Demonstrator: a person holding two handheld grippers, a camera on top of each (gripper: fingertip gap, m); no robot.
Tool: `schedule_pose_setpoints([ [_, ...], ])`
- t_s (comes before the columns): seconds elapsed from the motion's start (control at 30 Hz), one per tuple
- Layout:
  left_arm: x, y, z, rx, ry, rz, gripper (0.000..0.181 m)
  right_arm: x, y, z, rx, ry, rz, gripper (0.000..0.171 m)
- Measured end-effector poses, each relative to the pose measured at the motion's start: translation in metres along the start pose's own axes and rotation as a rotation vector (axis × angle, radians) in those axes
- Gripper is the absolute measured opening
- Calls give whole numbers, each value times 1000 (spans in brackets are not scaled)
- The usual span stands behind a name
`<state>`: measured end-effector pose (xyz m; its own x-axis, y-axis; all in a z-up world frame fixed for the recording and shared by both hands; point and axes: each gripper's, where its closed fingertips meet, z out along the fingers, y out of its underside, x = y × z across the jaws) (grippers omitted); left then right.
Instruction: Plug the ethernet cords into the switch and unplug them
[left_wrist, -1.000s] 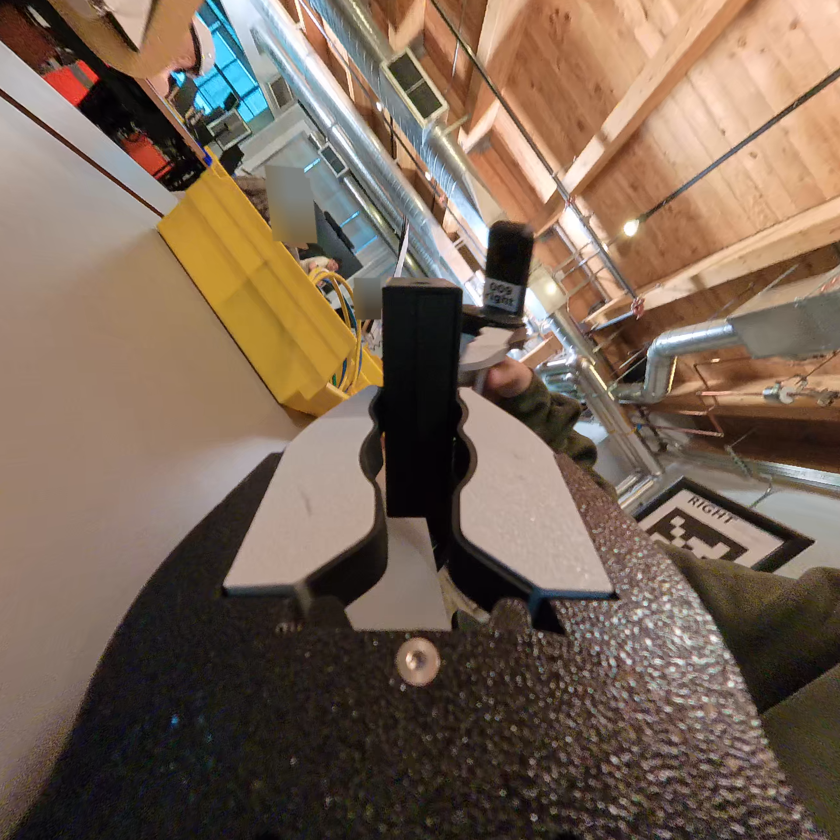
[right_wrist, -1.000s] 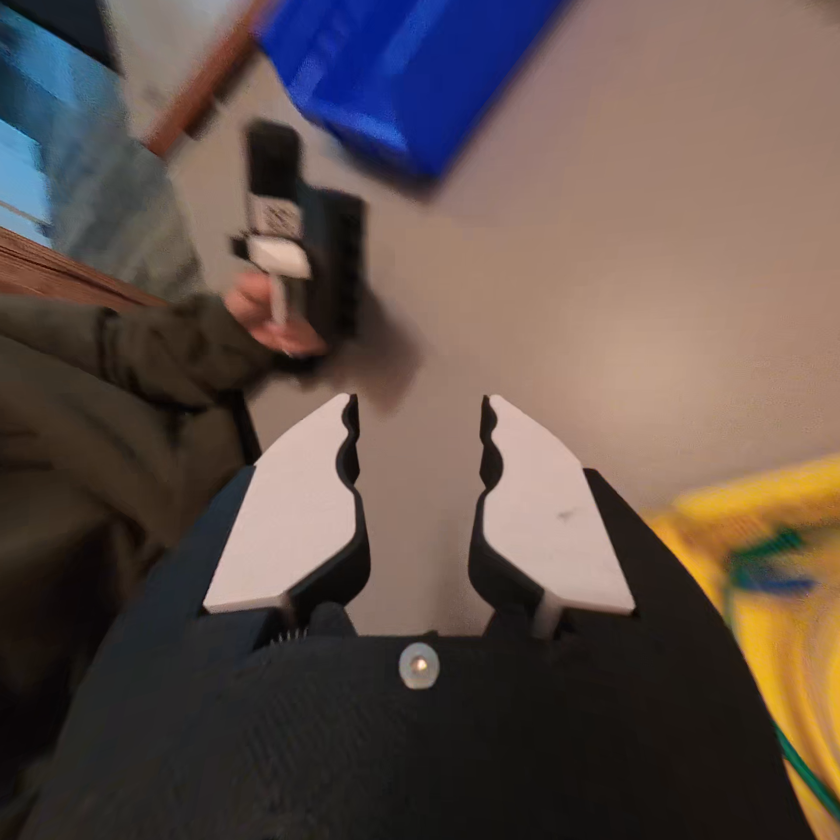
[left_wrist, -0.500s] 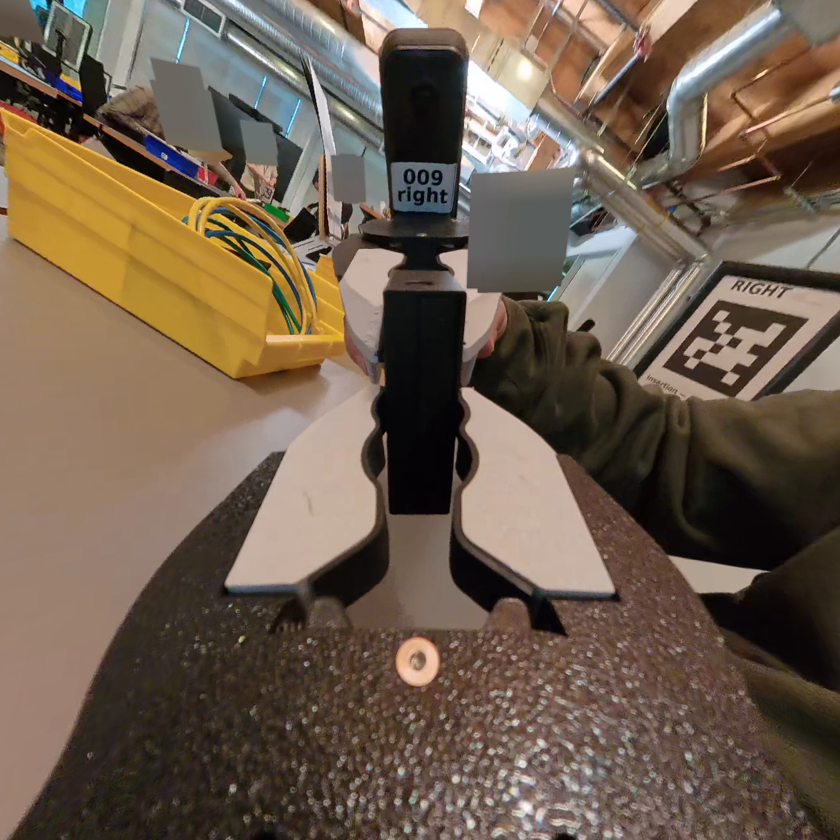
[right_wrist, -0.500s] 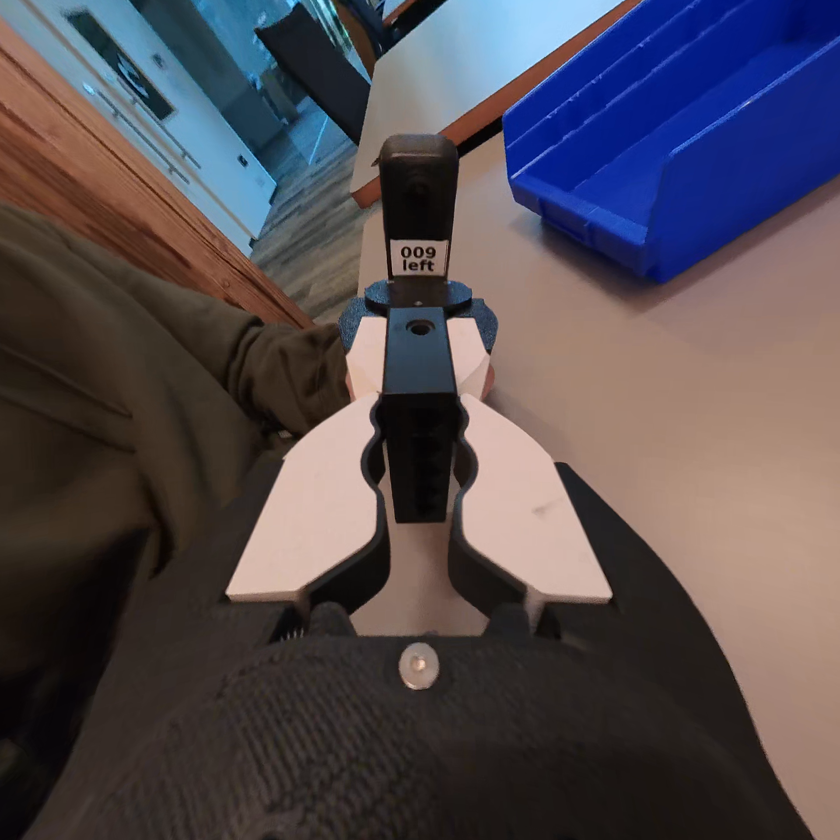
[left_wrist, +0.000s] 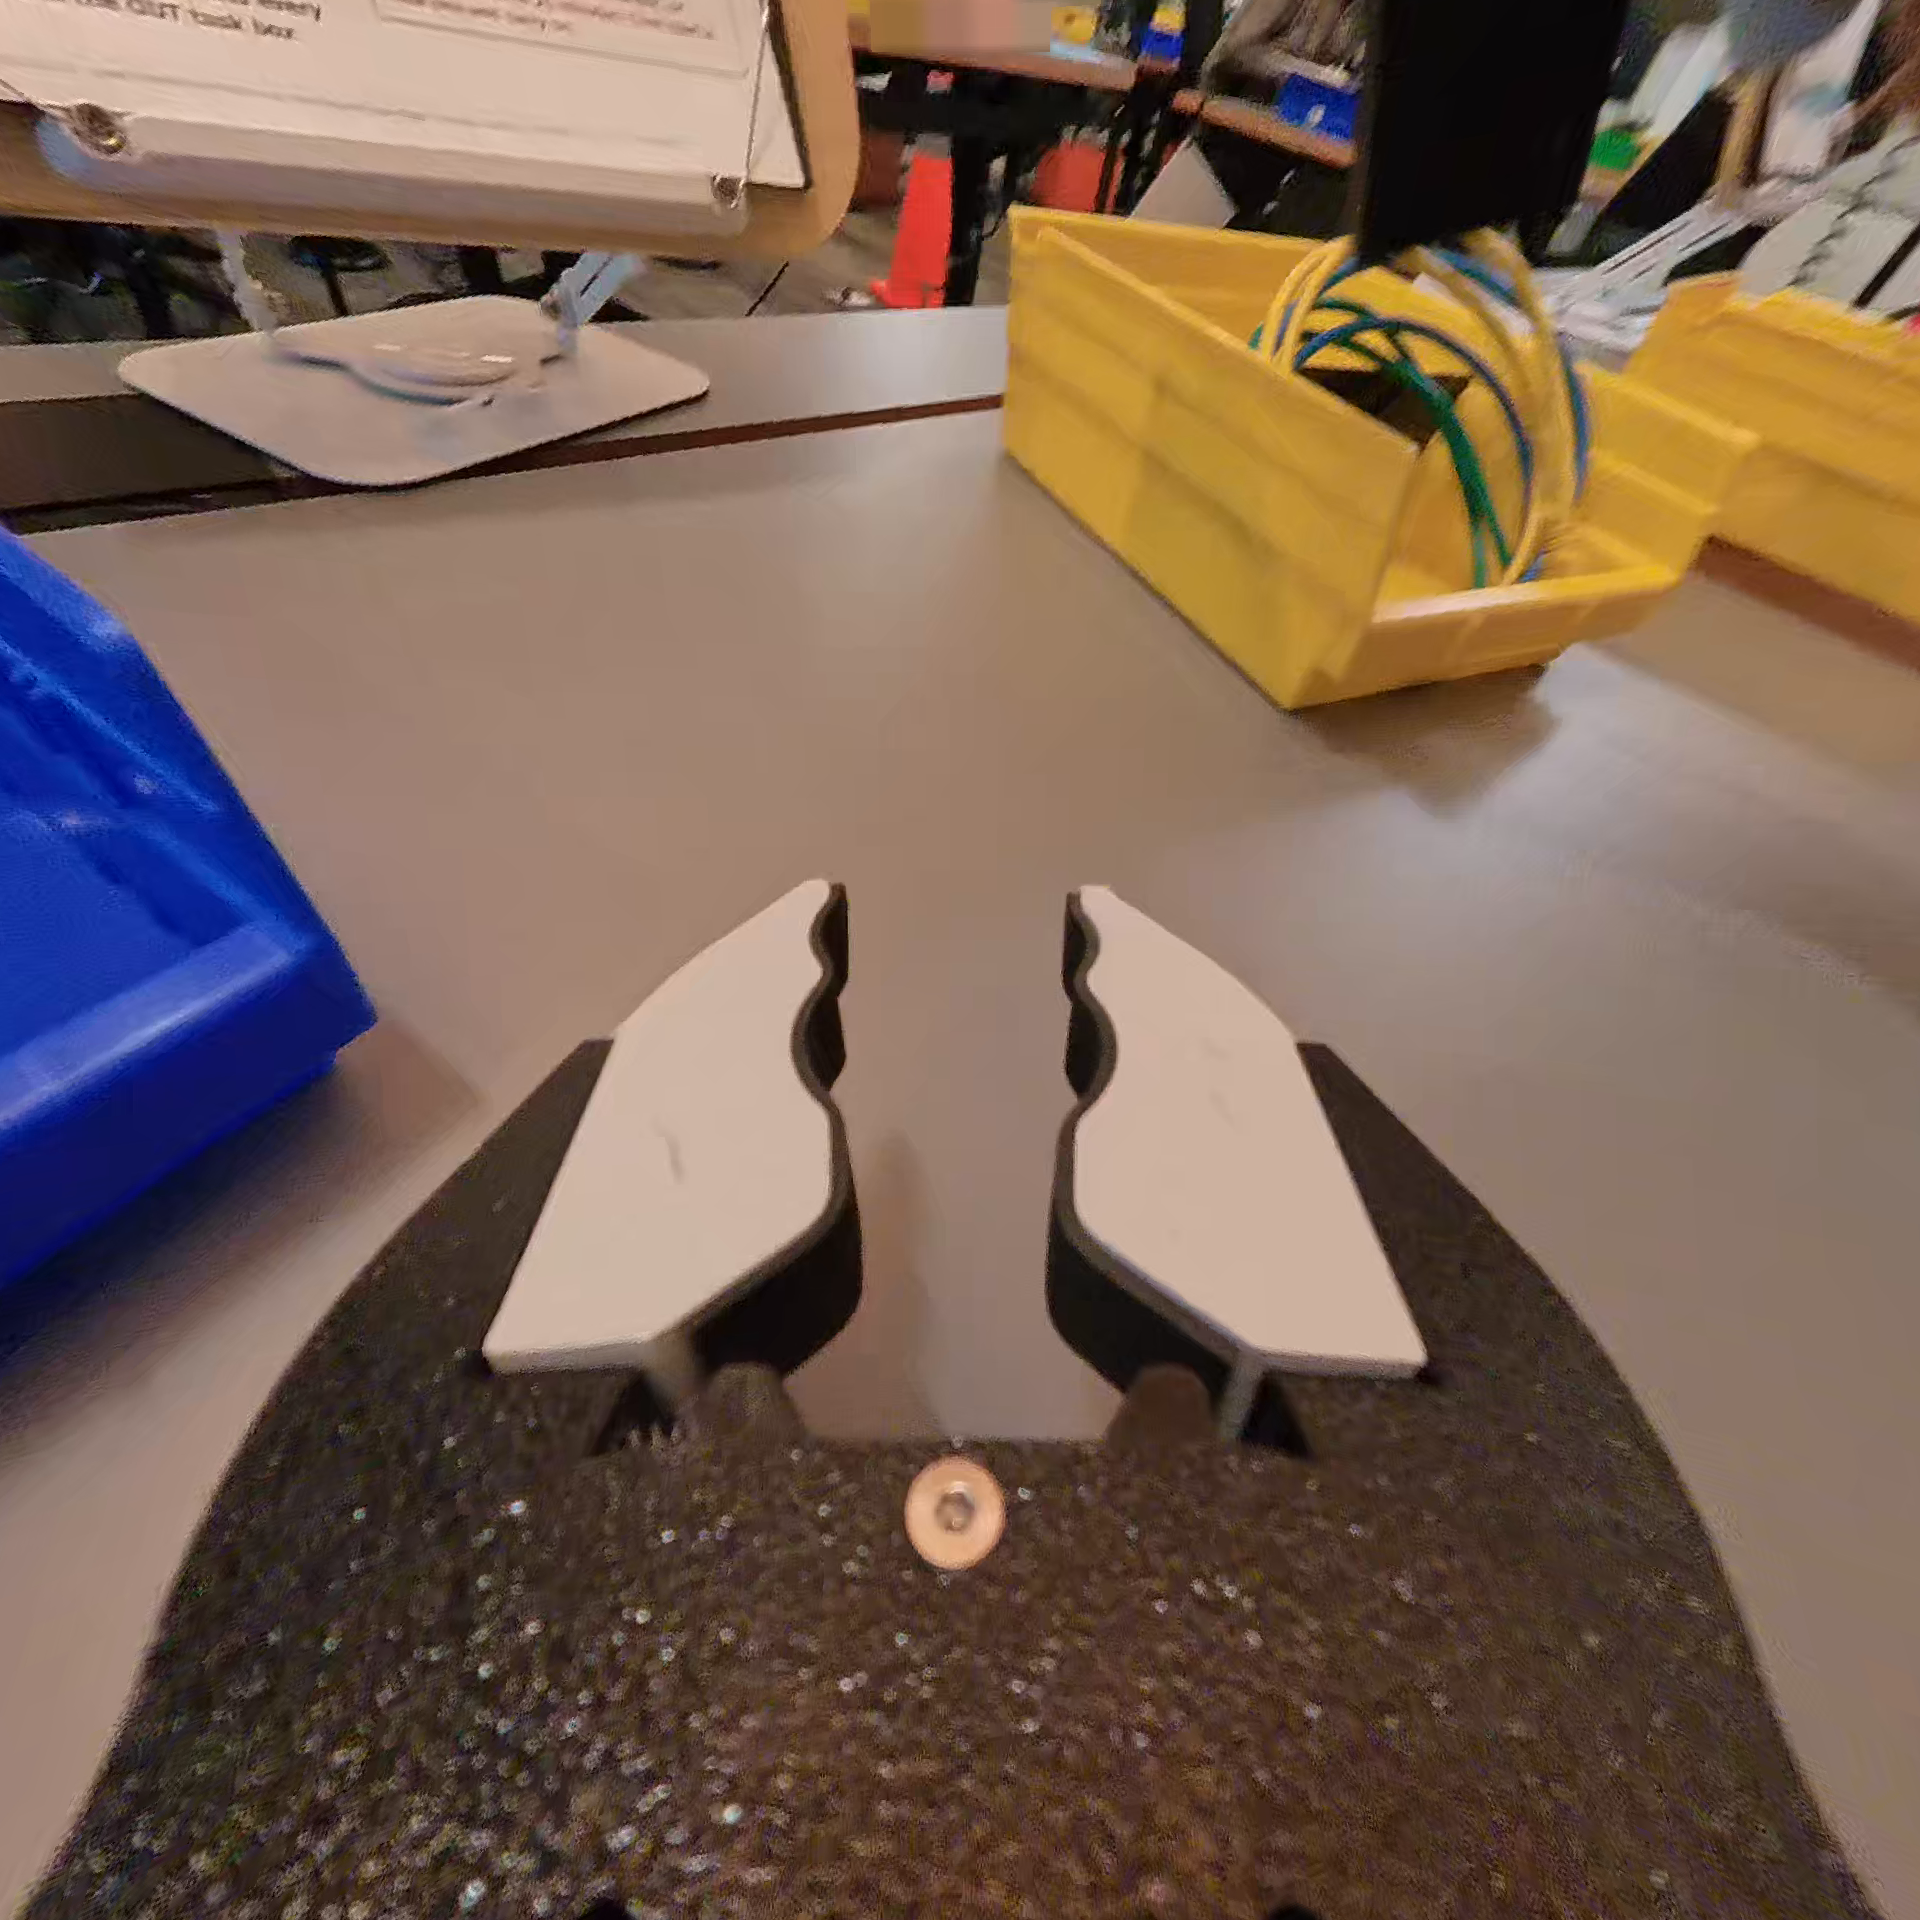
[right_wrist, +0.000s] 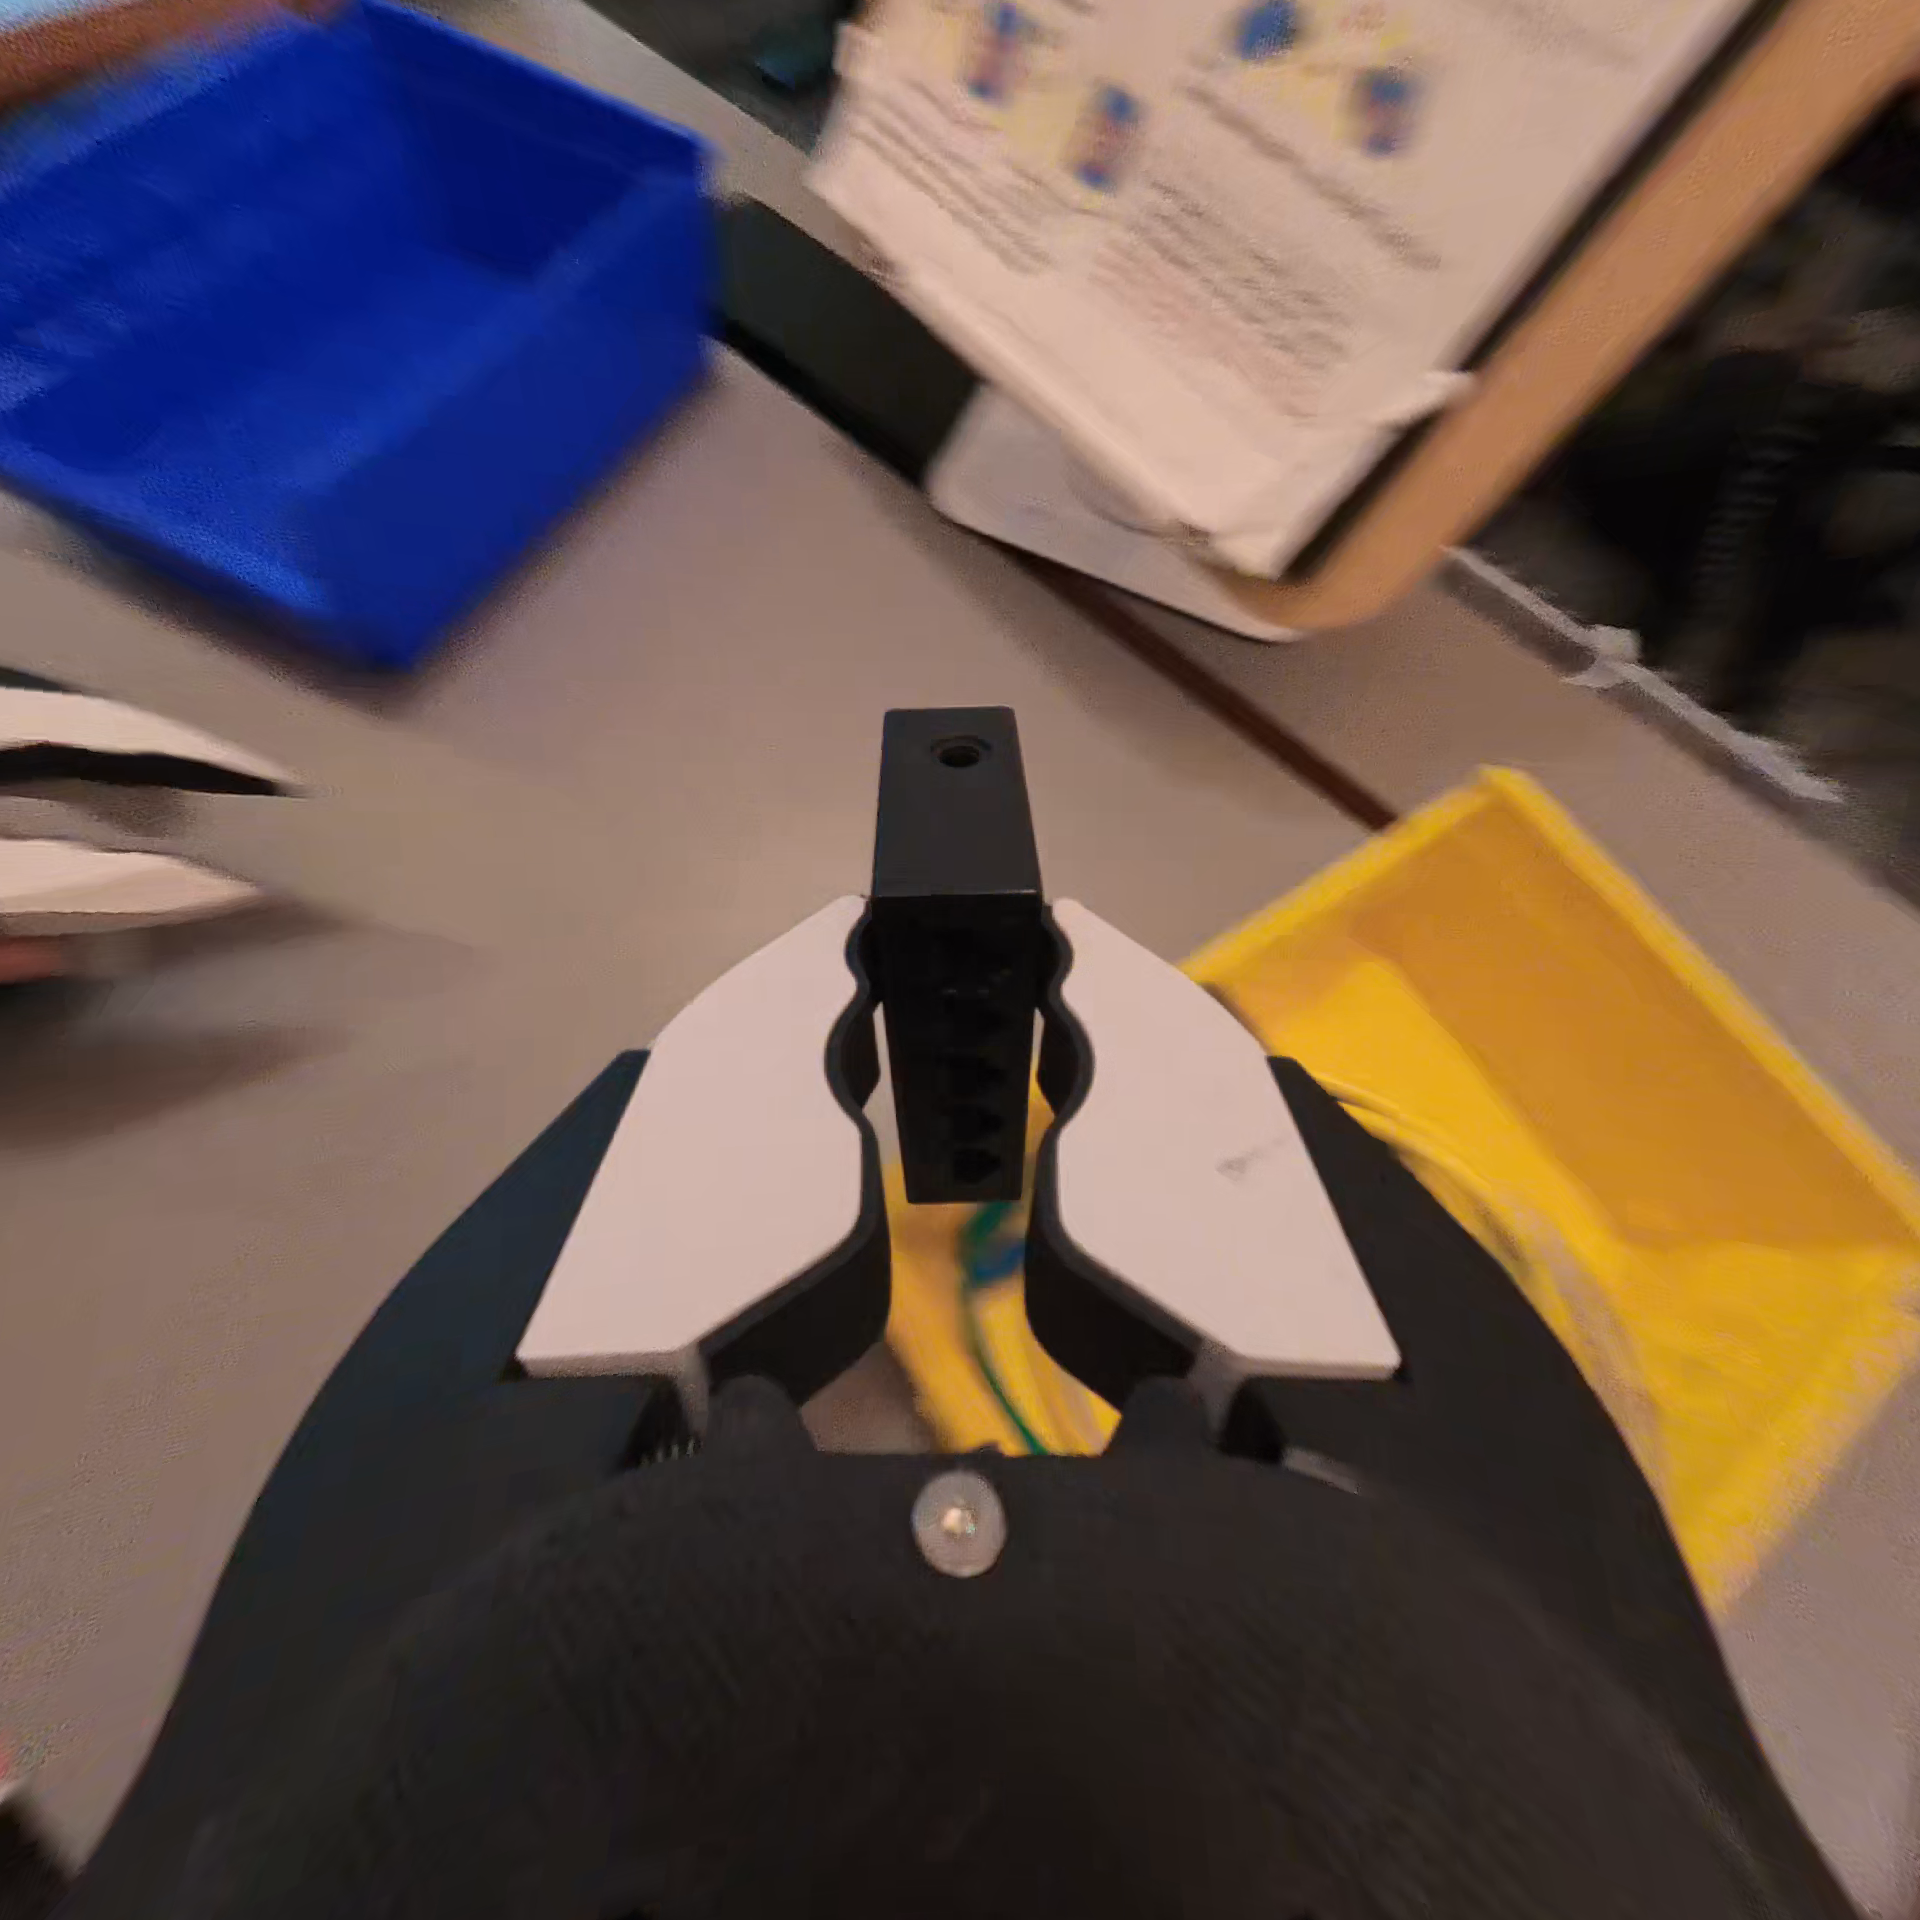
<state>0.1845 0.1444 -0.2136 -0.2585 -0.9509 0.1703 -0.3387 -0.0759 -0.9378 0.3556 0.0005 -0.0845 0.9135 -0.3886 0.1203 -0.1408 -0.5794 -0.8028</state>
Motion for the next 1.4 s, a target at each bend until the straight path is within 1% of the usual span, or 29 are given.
schedule_pose_setpoints([
  [0.1, -6, 6, 1, -42, -73, 34, 39, 67, 2, -15, -129, 232, -56, 27],
  [0.2, -9, 11, 3, -73, -115, 67, 39, 114, 7, -23, -256, 386, -132, 27],
  [0.27, -7, 13, 5, -74, -107, 62, 39, 143, 11, -27, -350, 494, -223, 27],
  [0.43, -9, 14, 7, -83, -119, 47, 39, 197, 34, -24, -606, 615, -408, 27],
  [0.57, -7, 15, 9, -93, -86, 39, 38, 226, 50, -17, -701, 669, -463, 27],
  [0.63, -5, 16, 9, -98, -72, 42, 38, 233, 59, -10, -725, 666, -469, 27],
  [0.77, -5, 17, 10, -108, -62, 30, 37, 237, 81, 2, -843, 633, -504, 27],
  [0.9, -6, 18, 11, -117, -46, 0, 36, 226, 93, 25, -838, 537, -491, 28],
  [0.97, -7, 18, 11, -112, -41, -12, 35, 214, 103, 38, -842, 443, -484, 27],
  [1.07, -7, 18, 11, -115, -31, -20, 35, 210, 112, 47, -876, 424, -509, 28],
  [1.2, -6, 18, 11, -118, -29, -17, 35, 201, 108, 55, -811, 369, -524, 29],
  [1.3, -5, 20, 12, -129, -27, -6, 35, 194, 101, 53, -757, 324, -496, 34],
  [1.4, -4, 21, 13, -140, -28, 4, 35, 190, 90, 49, -676, 307, -503, 33],
])
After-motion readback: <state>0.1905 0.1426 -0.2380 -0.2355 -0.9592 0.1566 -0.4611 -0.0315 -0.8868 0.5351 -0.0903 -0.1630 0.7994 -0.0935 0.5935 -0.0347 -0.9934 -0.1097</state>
